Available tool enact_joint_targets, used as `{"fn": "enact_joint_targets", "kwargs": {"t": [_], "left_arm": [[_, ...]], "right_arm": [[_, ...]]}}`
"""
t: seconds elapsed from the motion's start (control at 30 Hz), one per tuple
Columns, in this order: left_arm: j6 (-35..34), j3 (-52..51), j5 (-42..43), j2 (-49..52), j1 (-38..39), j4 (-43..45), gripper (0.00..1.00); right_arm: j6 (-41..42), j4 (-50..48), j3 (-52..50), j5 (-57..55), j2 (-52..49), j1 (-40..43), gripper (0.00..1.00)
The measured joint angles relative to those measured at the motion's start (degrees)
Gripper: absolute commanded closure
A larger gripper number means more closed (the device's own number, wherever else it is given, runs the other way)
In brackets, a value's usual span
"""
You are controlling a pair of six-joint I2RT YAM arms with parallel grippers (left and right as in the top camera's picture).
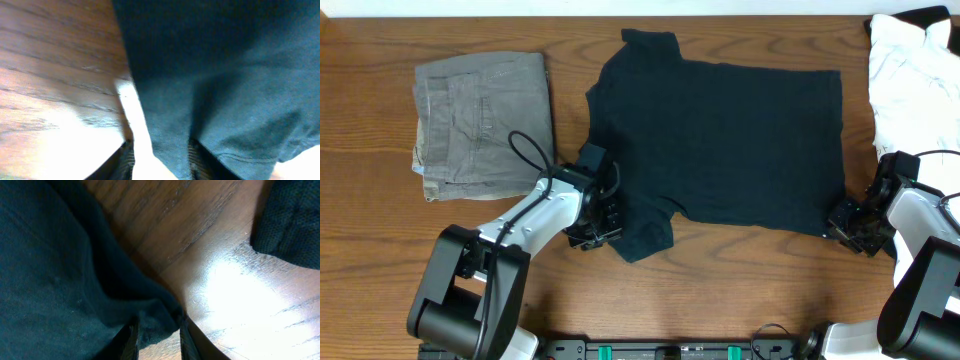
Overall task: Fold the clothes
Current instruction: 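Grasp the black shirt's lower-left hem and lower-right hem with both grippers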
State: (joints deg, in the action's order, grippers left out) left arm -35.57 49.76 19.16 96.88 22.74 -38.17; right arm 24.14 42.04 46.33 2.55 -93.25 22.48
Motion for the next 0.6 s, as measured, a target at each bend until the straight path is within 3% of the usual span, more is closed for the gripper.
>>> {"fn": "enact_joint_targets", "kwargs": {"t": [0.37, 0.6], "left_arm": [[0.7, 1.2, -2.1, 1.0, 2.6, -1.1, 0.58], [-0.1, 4.4, -2.6, 4.0, 2.6, -4.3, 0.80]], "right_arm": [[0.0, 0.0, 0.0, 0.0, 0.0, 0.0, 0.75], [0.0, 0.0, 0.0, 0.0, 0.0, 0.0, 0.75]]}}
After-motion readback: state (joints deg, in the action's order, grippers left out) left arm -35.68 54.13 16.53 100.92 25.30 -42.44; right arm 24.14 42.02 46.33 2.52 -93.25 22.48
